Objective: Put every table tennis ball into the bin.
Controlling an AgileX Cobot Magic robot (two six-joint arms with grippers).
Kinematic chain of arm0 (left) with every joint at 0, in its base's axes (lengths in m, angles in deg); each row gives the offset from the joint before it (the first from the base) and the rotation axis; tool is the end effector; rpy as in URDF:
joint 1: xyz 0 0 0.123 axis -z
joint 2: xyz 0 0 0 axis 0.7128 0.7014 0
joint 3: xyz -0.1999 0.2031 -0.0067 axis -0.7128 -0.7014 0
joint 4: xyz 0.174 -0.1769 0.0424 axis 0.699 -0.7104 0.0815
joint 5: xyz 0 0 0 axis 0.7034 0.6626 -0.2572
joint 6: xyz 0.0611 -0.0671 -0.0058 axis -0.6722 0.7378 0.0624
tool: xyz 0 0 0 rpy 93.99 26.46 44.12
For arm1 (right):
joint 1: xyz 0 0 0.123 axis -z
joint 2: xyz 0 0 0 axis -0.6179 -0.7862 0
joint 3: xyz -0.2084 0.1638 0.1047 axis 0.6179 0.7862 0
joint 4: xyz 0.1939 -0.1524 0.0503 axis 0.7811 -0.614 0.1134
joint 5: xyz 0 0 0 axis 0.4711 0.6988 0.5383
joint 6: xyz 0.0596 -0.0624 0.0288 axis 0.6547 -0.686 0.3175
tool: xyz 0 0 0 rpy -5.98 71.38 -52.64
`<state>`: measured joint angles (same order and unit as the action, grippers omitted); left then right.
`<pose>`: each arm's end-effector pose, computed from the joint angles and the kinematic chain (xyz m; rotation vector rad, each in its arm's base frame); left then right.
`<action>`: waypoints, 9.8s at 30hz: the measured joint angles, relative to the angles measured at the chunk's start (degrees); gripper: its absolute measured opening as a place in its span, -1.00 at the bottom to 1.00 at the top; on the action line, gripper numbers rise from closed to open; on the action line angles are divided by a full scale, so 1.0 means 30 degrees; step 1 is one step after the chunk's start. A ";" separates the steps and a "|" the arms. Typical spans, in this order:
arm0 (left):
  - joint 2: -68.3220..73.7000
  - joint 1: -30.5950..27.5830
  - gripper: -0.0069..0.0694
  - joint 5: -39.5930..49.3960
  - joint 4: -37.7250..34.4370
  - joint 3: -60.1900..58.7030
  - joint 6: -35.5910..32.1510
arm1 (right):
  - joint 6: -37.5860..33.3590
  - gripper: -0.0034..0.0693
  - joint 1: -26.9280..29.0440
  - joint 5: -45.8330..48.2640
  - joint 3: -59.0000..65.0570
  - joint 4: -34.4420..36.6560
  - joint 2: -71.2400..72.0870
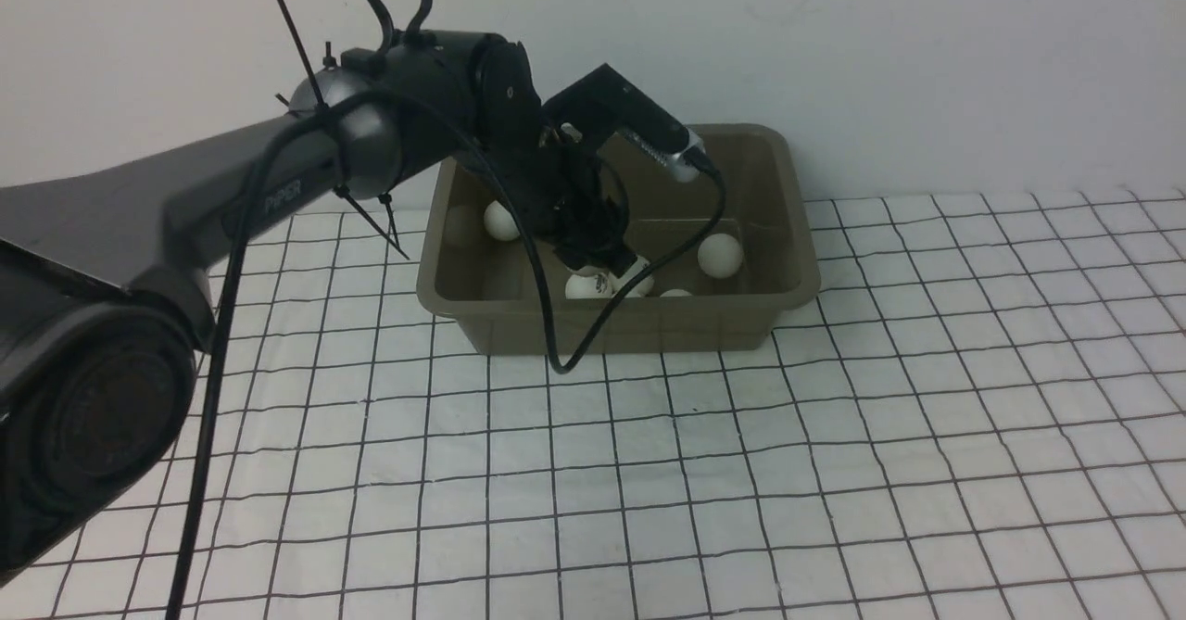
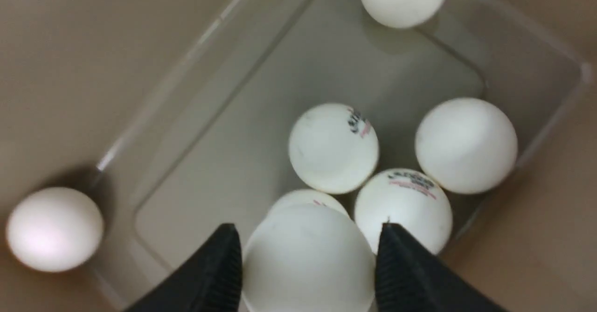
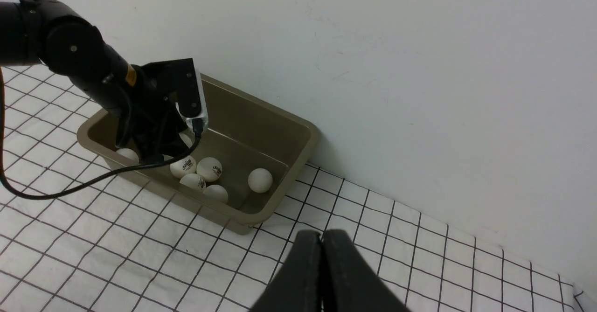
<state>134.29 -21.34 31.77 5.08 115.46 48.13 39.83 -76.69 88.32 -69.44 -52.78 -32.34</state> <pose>0.4482 -0.2119 0.2185 1.0400 2.2865 -0.1495 0.0759 0.0223 0.5000 -0.5270 1.9834 0.0415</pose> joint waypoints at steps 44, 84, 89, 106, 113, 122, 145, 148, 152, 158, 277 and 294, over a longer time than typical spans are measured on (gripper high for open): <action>-1.3959 0.0000 -0.83 0.7078 -0.1440 -0.2036 -0.0238 | 0.5236 -0.95 0.0000 -0.0523 0.9703 -0.6173 1.0409; -2.5524 -0.4372 -0.83 -0.1613 -0.2170 -1.7932 0.0700 | 0.6107 -0.95 0.0000 -0.0069 1.0297 -0.7296 1.1410; -2.9492 -0.8511 -0.83 -0.6283 -0.2937 -2.3525 0.1018 | 0.6107 -0.95 0.0000 -0.0069 1.0297 -0.7296 1.1410; -4.0587 -0.9129 -0.83 -1.3094 -0.2615 -3.5302 0.0006 | 0.6107 -0.95 0.0000 -0.0069 1.0297 -0.7296 1.1410; -4.1929 -0.9129 -0.83 -1.4028 -0.2615 -3.5867 -0.0009 | 0.6107 -0.95 0.0000 -0.0069 1.0319 -0.7323 1.1427; -4.1929 -0.9129 -0.83 -1.5757 -0.2631 -3.5867 -0.0009 | 0.6276 -0.95 0.0000 -0.0069 1.0319 -0.7323 1.1427; -4.1929 -0.9129 -0.83 -0.7801 -0.0007 -3.5867 0.6124 | 0.6316 -0.95 0.0000 -0.0069 1.0319 -0.7306 1.1427; -4.1929 -0.9129 -0.83 -0.6928 -0.0007 -3.5867 0.6794 | 0.6316 -0.95 0.0000 -0.0069 1.0319 -0.7306 1.1427; -4.1929 -0.9129 -0.83 -0.6464 -0.0040 -3.5867 0.6980 | 0.6316 -0.95 0.0000 -0.0069 1.0319 -0.7306 1.1427; -4.1929 -0.9129 -0.83 -0.6448 -0.0045 -3.5867 0.6980 | 0.6316 -0.95 0.0000 -0.0069 1.0319 -0.7306 1.1427; -4.1929 -0.9129 -0.83 -0.6448 -0.0061 -3.5867 0.6980 | -0.1459 -0.95 1.3389 -1.6859 2.8571 0.7203 1.5612; -4.1929 -0.9129 -0.83 -0.6448 -0.0061 -3.5867 0.6980 | -0.1459 -0.95 1.3389 -1.6869 2.8571 0.7203 1.5612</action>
<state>8.50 -48.72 12.42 4.90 7.86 69.07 35.45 -36.53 37.72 16.28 -31.17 14.50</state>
